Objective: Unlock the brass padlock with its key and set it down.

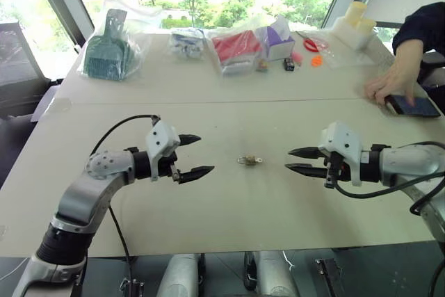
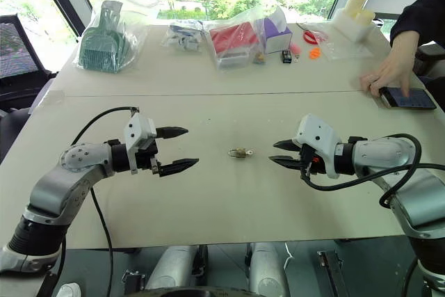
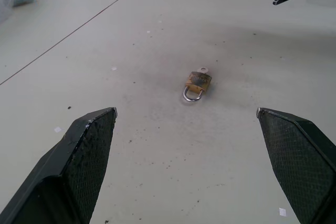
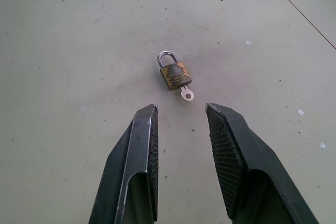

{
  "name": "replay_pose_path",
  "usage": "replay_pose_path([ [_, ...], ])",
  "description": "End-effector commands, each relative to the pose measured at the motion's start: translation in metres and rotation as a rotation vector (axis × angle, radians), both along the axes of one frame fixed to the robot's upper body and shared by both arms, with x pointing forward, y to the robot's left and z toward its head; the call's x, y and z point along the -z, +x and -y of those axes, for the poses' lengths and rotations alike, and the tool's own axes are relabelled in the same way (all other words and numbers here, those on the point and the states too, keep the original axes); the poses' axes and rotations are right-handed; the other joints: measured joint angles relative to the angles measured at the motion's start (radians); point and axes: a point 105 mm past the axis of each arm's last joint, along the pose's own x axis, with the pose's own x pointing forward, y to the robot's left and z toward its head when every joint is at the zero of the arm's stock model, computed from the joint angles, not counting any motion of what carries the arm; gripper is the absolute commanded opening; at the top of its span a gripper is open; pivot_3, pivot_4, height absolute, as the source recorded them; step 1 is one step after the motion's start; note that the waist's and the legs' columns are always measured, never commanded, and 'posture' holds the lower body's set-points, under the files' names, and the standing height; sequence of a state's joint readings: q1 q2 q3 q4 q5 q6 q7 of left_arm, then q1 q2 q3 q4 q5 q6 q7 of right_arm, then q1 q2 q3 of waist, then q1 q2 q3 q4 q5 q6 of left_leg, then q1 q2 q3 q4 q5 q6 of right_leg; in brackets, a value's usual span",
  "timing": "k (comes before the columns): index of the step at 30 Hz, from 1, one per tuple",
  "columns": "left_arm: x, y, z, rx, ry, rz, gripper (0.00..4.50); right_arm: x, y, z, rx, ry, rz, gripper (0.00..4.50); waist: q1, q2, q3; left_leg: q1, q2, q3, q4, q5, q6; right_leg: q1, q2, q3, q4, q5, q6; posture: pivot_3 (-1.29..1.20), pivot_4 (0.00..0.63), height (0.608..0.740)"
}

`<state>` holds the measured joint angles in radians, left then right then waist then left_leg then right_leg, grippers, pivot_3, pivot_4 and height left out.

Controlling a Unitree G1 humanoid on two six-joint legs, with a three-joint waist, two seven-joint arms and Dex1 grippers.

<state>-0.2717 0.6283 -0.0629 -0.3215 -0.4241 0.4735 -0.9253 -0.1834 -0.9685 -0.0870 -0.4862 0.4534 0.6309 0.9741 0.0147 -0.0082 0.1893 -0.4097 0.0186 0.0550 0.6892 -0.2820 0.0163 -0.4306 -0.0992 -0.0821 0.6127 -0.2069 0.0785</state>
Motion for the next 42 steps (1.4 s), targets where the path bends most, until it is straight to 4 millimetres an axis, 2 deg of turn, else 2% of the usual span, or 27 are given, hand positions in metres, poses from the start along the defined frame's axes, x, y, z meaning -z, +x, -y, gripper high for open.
replay_pose_path([
  [1, -0.008, 0.0, 0.001, 0.017, -0.004, 0.037, 4.46, -0.01, -0.001, 0.0, -0.012, -0.013, 0.048, 1.43, 0.0, 0.0, 0.0, 0.0, 0.0, 0.0, 0.0, 0.0, 0.0, 0.0, 0.0, 0.0, 0.0, 0.0, 0.0, 0.0, 0.15, 0.74],
  [21, -0.007, -0.001, 0.008, 0.04, 0.023, 0.052, 4.46, -0.006, 0.005, -0.006, -0.013, 0.006, 0.071, 1.43, 0.0, 0.0, 0.0, 0.0, 0.0, 0.0, 0.0, 0.0, 0.0, 0.0, 0.0, 0.0, 0.0, 0.0, 0.0, 0.0, 0.15, 0.74],
  [31, 0.002, 0.001, 0.031, 0.121, -0.002, 0.033, 4.46, -0.009, 0.002, -0.001, 0.02, -0.007, 0.092, 1.43, 0.001, 0.0, 0.0, 0.0, 0.0, 0.0, 0.0, 0.0, 0.0, 0.0, 0.0, 0.0, 0.0, 0.0, 0.0, 0.0, 0.15, 0.74],
  [35, 0.005, 0.011, 0.039, 0.157, -0.018, 0.024, 4.46, -0.011, 0.0, 0.0, 0.041, -0.01, 0.103, 1.43, 0.004, 0.0, 0.0, 0.0, -0.001, 0.0, 0.0, 0.0, 0.0, 0.0, 0.0, 0.0, 0.0, 0.0, 0.0, 0.0, 0.15, 0.74],
  [42, 0.026, 0.033, 0.066, 0.304, 0.017, 0.042, 4.46, -0.008, -0.011, 0.005, 0.102, -0.016, 0.108, 1.43, 0.022, 0.0, 0.0, 0.0, -0.002, 0.001, 0.0, 0.0, 0.0, 0.0, 0.0, 0.0, 0.0, 0.0, 0.0, 0.0, 0.15, 0.74],
])
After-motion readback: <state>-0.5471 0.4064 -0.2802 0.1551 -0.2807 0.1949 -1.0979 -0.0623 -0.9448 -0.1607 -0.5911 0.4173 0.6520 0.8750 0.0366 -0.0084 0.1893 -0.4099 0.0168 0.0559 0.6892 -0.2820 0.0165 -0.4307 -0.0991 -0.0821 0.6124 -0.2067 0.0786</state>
